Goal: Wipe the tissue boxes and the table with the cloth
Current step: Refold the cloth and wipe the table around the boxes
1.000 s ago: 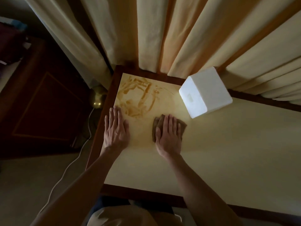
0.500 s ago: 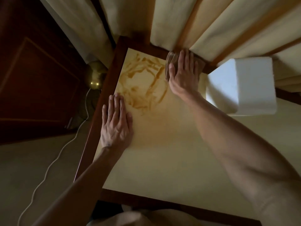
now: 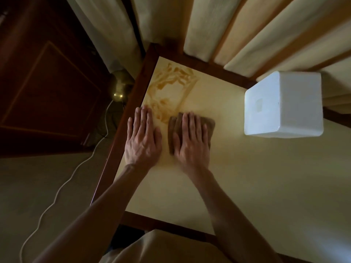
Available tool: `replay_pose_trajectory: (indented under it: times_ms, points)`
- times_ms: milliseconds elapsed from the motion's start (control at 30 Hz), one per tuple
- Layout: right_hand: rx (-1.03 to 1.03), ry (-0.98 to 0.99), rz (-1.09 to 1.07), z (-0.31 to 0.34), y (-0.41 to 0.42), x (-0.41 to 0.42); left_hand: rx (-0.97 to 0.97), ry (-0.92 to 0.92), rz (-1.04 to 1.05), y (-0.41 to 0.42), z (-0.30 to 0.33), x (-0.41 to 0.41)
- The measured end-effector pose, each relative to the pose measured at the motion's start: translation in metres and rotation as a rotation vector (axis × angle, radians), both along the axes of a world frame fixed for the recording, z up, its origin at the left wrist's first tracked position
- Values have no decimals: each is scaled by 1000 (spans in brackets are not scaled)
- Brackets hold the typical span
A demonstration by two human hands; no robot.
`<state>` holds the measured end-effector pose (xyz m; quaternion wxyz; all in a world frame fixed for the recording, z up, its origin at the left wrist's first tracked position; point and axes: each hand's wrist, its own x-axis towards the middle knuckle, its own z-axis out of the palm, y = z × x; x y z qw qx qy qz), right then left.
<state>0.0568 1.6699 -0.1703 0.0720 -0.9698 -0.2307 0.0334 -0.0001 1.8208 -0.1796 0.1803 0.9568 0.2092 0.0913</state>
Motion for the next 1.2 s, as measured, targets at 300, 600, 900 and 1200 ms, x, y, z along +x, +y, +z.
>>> replay_pose_trajectory:
  times_ms: [300, 600, 900, 1200]
  points:
    - [-7, 50, -80, 1, 25, 41, -1, 3, 15, -2, 0, 0]
    - [-14, 42, -98, 0, 106, 174, 3, 1, 11, -2, -3, -2]
    - [-14, 29, 71, 0, 102, 105, -171, -29, 62, 2, 6, -3]
    - [-60, 172, 82, 5, 57, 8, -339, 45, -76, 24, 15, -17]
